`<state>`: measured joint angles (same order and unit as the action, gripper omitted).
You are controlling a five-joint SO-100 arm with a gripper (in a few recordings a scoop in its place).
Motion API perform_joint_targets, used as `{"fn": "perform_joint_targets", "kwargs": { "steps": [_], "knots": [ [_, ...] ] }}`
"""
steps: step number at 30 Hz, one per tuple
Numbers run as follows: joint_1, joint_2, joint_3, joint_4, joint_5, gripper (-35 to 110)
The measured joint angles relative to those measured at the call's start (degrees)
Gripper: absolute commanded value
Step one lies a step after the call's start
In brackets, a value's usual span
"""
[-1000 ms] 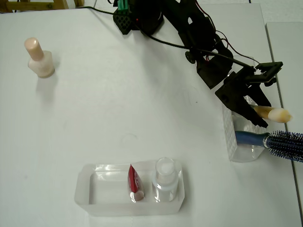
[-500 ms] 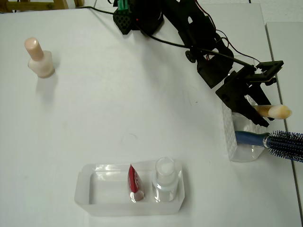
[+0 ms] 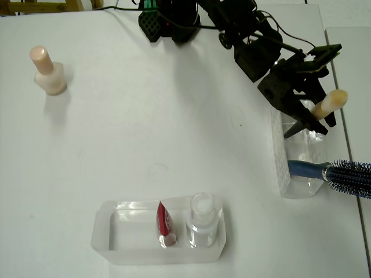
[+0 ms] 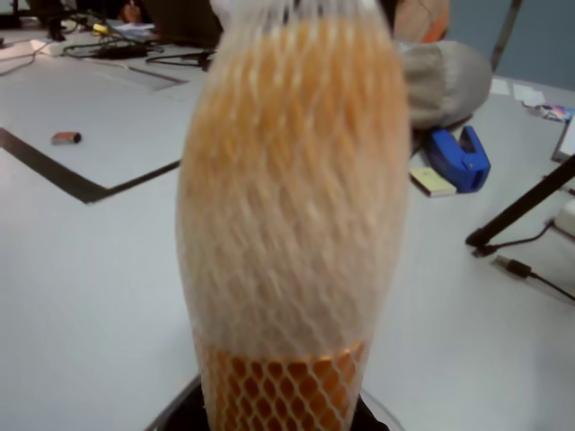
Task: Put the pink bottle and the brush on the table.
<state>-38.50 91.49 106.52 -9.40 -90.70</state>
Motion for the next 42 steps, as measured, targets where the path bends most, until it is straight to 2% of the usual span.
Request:
{"fn": "perform_joint_targets", "kwargs": {
  "steps": [13,18,29,42],
  "knots": [
    [0.09,17.31,0.09,9.49,4.57,0],
    [3.6,21.27,-0.35,14.59,4.66,0],
    [17.05,25.66,-8.26,30.23,4.66,0],
    [35.51,33.4,-8.26,55.37,4.66,0]
  ]
}}
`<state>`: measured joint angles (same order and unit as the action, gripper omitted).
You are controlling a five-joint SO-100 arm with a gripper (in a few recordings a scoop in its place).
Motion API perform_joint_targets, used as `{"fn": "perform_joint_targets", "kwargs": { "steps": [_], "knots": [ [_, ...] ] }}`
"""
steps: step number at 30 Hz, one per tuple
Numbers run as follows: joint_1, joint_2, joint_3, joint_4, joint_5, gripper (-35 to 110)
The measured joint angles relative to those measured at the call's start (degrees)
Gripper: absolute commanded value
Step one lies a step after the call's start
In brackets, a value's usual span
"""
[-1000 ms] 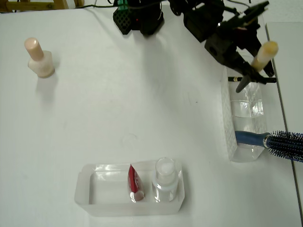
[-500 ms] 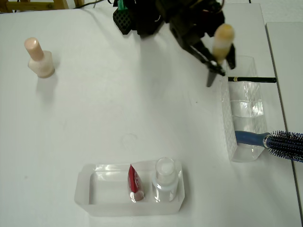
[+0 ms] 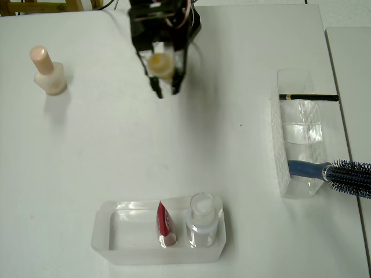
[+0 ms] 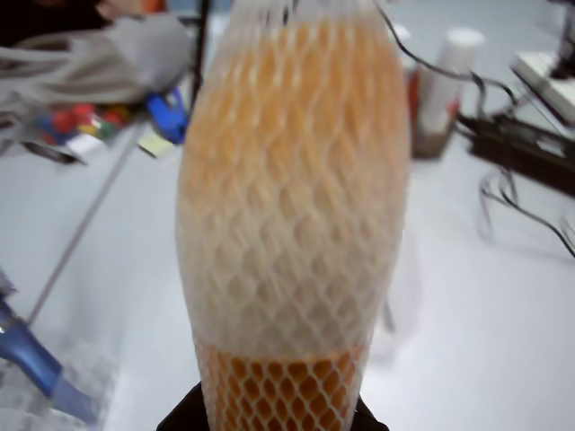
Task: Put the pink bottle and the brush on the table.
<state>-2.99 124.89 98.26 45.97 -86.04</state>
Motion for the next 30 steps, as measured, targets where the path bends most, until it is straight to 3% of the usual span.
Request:
{"fn": "perform_joint_targets", "kwargs": {
  "steps": [13,21,30],
  "knots": [
    [18.02,3.69,-0.18,20.83,-5.1,0],
    [26.02,4.39,7.73,18.63,-13.89,0],
    [34.28,4.48,20.04,7.65,-25.05,0]
  ]
}}
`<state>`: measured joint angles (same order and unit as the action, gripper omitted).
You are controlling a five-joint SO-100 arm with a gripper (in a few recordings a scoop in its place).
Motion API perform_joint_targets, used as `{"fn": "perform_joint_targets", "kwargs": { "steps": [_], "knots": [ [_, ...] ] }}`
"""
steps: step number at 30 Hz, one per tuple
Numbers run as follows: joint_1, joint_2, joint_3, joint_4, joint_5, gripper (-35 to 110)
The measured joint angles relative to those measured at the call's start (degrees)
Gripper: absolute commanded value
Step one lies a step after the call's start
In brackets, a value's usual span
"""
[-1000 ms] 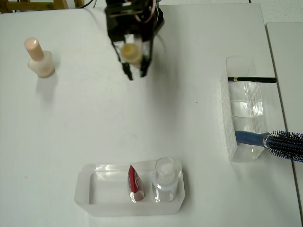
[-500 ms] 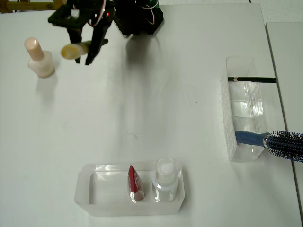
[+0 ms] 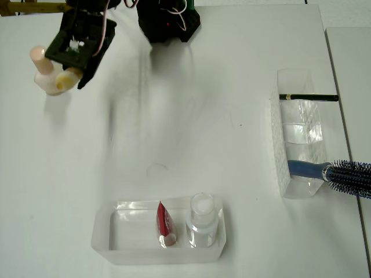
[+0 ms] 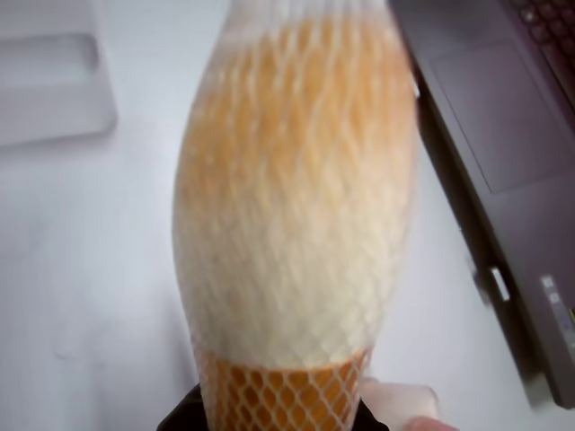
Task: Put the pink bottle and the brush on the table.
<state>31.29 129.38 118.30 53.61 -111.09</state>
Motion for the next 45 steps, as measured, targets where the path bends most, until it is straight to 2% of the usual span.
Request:
{"fn": "perform_joint_targets", "kwargs": {
  "steps": [8,18,27,45],
  "knots": [
    [5.8,0.0,10.9,-10.37,-8.44,0],
    [5.1,-0.09,22.06,-21.09,-12.57,0],
    [8.61,-0.79,29.97,-26.37,-14.77,0],
    [9.67,-14.41,30.06,-36.83,-15.64,0]
  ]
}}
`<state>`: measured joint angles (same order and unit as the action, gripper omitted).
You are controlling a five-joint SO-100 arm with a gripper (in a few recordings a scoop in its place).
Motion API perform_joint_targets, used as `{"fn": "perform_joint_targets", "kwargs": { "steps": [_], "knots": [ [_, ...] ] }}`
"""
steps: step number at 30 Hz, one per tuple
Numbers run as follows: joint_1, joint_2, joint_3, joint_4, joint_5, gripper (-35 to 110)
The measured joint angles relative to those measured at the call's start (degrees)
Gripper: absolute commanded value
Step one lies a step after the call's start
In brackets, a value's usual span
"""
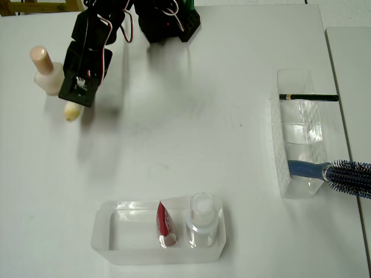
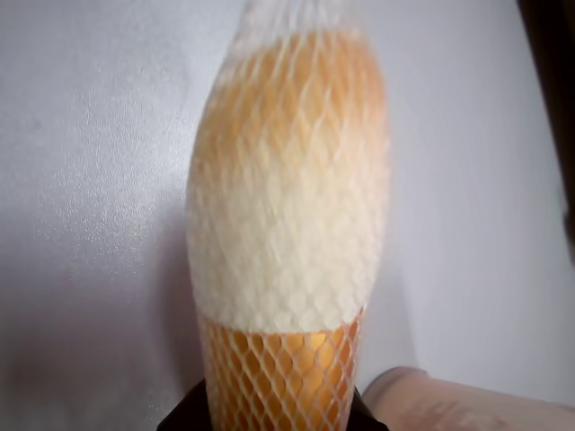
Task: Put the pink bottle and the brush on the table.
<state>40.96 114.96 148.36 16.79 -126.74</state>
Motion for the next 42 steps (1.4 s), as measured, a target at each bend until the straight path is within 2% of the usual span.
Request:
{"fn": "perform_joint_targets", "kwargs": {
  "steps": [17,23,42],
  "knots": [
    [-0.62,-12.83,-11.6,2.11,0.0,0],
    [-0.62,-13.45,-12.22,2.11,0.0,12],
    [-0.53,-13.36,-14.15,4.83,0.0,33]
  ]
}}
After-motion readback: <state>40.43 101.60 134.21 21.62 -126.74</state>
